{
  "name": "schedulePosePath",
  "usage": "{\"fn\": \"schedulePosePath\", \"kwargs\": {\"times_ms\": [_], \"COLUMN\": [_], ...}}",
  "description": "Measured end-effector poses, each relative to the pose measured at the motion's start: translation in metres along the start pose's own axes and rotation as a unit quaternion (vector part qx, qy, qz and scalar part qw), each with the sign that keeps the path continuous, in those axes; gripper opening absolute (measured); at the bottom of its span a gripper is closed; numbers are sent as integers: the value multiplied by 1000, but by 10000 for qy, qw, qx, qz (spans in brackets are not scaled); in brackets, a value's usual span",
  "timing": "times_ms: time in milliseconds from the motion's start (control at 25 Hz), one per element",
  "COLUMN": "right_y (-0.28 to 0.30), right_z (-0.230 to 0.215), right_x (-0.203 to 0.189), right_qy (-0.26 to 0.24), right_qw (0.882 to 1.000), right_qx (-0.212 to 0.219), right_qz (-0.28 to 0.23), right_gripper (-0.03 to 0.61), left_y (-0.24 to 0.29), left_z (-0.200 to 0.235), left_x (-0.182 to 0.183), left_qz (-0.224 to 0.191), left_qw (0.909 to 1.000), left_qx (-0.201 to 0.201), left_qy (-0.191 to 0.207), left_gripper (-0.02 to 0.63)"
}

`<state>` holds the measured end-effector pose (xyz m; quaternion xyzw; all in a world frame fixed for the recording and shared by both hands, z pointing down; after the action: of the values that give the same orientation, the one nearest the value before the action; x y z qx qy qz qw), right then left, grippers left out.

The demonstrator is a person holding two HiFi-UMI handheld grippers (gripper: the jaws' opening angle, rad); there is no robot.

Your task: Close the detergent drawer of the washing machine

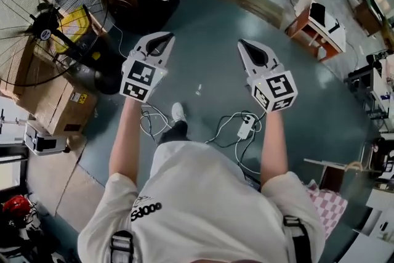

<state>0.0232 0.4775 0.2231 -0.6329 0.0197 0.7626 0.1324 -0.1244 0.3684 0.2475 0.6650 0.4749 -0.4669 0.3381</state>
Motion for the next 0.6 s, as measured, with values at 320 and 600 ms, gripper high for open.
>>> {"fn": "schedulePosePath", "kwargs": {"times_ms": [320, 600], "right_y": [139, 217], "right_z": [-63, -94], "right_x": [-30, -67], "right_qy": [-106, -98], "right_qw": [9994, 9984], "right_qx": [-198, -182], "right_qz": [268, 523], "right_gripper": [3, 3], "left_y": [78, 124], "left_z": [128, 195], "left_x": [-49, -95], "left_qz": [73, 228], "left_qw": [9997, 9988], "left_qx": [-23, -76], "left_qy": [-241, -437], "left_gripper": [18, 18]}}
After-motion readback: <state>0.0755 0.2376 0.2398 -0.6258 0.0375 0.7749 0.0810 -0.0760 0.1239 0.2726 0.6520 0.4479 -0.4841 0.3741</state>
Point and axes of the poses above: the fingertips, and each gripper's own axes: y forward along the fingers, z to its left, x out of its top, the point moved 1 cm from there along -y, backward along the fingers, and after that the axes turned 15 degrees about -z, right-handed, at the moved point
